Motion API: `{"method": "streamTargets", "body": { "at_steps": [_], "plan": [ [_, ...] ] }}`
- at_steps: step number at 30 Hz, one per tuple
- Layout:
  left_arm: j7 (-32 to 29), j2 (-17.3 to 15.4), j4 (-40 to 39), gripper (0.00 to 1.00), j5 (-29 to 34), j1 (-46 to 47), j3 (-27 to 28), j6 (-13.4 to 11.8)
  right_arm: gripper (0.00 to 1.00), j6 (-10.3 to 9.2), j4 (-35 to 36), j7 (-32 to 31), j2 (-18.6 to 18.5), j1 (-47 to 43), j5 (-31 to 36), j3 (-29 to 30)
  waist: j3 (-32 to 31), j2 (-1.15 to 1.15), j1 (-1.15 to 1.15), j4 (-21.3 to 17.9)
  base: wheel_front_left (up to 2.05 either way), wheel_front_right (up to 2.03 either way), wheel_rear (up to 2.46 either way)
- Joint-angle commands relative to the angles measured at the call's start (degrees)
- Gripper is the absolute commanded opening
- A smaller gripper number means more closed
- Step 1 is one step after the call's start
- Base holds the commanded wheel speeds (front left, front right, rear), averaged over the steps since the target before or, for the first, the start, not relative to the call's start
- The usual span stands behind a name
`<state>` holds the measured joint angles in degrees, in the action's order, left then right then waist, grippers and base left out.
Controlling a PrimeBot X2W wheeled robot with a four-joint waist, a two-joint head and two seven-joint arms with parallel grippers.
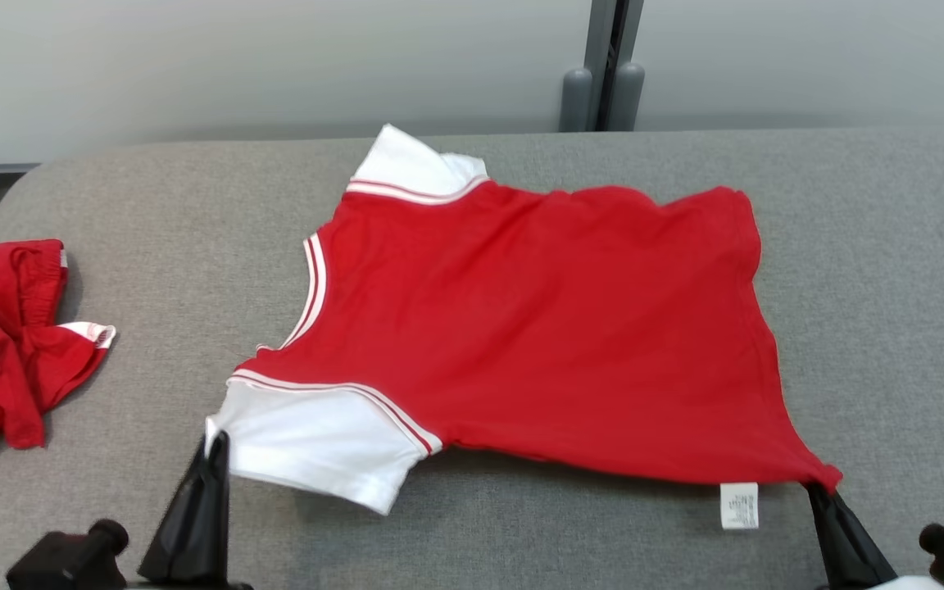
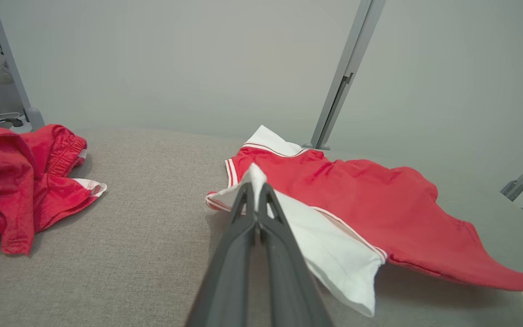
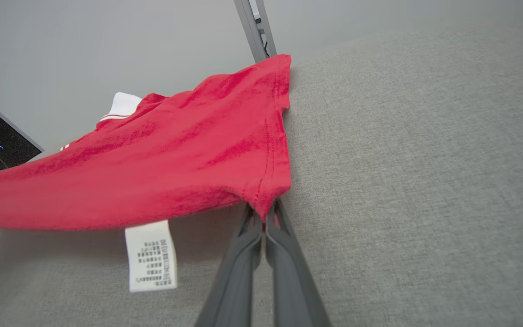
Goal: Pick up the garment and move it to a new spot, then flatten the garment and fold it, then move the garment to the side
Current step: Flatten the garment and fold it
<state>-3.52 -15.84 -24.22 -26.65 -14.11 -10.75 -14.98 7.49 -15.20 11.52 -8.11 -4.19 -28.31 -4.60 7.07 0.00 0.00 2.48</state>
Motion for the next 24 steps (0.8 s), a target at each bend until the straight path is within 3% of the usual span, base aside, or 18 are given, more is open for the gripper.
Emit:
{"method": "streamTargets", "body": {
  "at_steps": [1,7,11,24],
  "plan": [
    [-1.59,-0.60,-2.82,0.00,0.63,-2.13,-0.50,-1.02,0.00,0.02,2.22,-1.85,-0.14,-2.45,1.52,1.56,-1.24,0.00,0.00,0.65,0.00,0.00,0.00],
    [-4.93,-1.20,-9.22,0.00,1.43,-6.03,-0.68,-3.47,0.00,0.02,10.28,-7.42,1.32,-8.17,4.78,5.05,-2.38,0.00,0.00,0.61,0.00,0.00,0.00],
    [-6.45,-1.31,-9.42,0.00,0.69,-6.91,-0.72,-4.11,0.00,0.02,14.62,-10.44,3.14,-9.98,5.88,7.05,-2.10,0.00,0.00,-0.02,0.00,0.00,0.00],
    [-5.95,-1.56,2.43,0.00,-3.22,6.26,0.52,0.69,0.00,0.02,14.06,-17.20,4.61,-2.00,7.41,7.00,4.00,0.00,0.00,-1.65,0.00,0.00,0.00]
  ]
}}
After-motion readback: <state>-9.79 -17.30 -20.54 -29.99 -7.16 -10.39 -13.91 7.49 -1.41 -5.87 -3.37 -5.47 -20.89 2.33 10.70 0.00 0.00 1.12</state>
